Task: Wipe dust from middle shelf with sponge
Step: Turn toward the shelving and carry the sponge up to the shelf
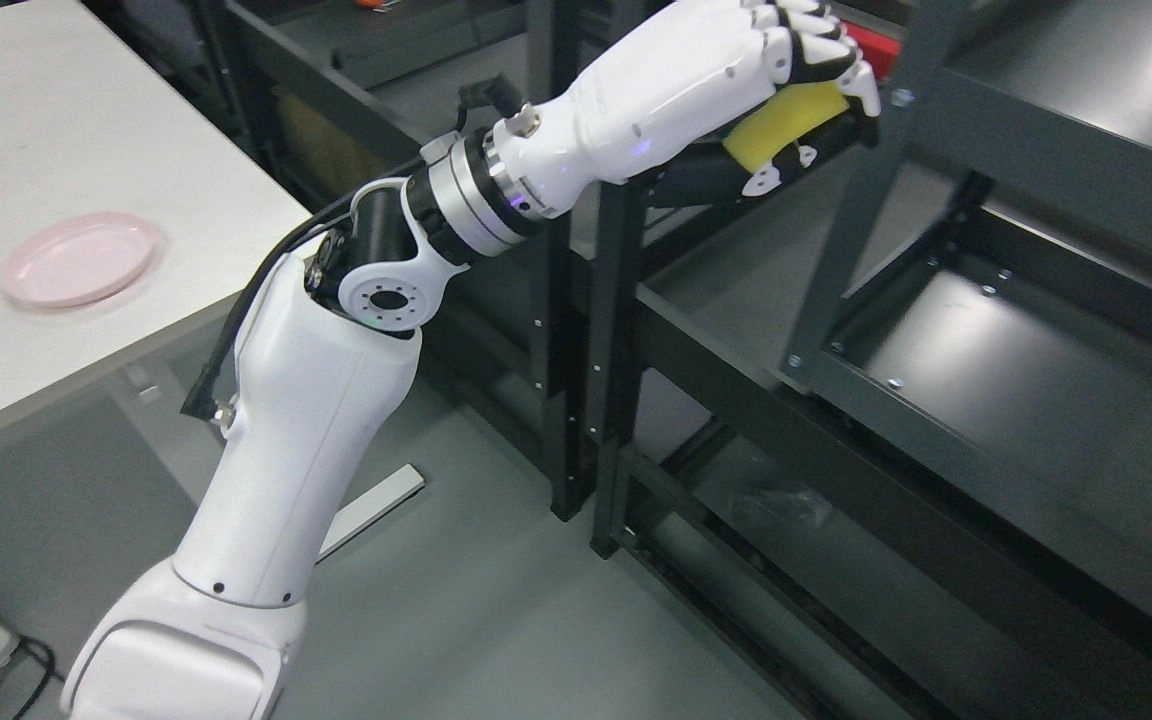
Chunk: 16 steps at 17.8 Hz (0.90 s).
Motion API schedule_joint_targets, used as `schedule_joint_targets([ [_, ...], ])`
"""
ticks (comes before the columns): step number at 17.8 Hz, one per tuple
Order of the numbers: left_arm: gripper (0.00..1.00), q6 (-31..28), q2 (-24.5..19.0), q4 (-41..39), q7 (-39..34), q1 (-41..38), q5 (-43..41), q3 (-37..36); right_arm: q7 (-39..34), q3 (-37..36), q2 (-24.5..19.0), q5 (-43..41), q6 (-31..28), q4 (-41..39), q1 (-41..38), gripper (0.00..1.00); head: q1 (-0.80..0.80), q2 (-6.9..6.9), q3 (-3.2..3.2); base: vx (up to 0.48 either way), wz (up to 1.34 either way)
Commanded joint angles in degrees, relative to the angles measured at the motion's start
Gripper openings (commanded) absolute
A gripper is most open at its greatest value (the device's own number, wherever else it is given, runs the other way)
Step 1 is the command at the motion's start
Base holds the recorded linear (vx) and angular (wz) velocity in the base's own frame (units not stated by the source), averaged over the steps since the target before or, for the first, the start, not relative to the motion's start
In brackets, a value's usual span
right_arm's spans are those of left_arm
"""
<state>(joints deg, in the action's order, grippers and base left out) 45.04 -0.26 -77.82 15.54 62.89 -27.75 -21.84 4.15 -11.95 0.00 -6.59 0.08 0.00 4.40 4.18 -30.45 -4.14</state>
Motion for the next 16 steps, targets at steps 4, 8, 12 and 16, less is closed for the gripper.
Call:
schedule_joint_targets([
  [4, 0.00, 0.0, -0.7, 3.2, -1.8, 14.2, 0.2, -18.1, 0.0, 0.0, 1.0, 0.0, -4.1, -1.0, 0.0, 1.00, 0.00, 0.00, 0.00, -0.176, -0.77],
  [8, 0.00, 0.0, -0.7, 7.3, -5.2, 22.0, 0.1, -24.9, 0.0, 0.0, 1.0, 0.0, -4.1, -1.0, 0.0, 1.00, 0.00, 0.00, 0.00, -0.122, -0.83],
  [12, 0.00, 0.0, -0.7, 10.1, -5.2, 25.4, -1.3, -31.8, 0.0, 0.0, 1.0, 0.0, -4.1, -1.0, 0.0, 1.00, 0.00, 0.02, 0.00, -0.051, -0.74],
  [16, 0.00, 0.0, -0.7, 14.5, -5.0, 25.7, -8.3, -32.5, 0.0, 0.0, 1.0, 0.0, -4.1, -1.0, 0.0, 1.00, 0.00, 0.02, 0.00, 0.011, -0.62],
])
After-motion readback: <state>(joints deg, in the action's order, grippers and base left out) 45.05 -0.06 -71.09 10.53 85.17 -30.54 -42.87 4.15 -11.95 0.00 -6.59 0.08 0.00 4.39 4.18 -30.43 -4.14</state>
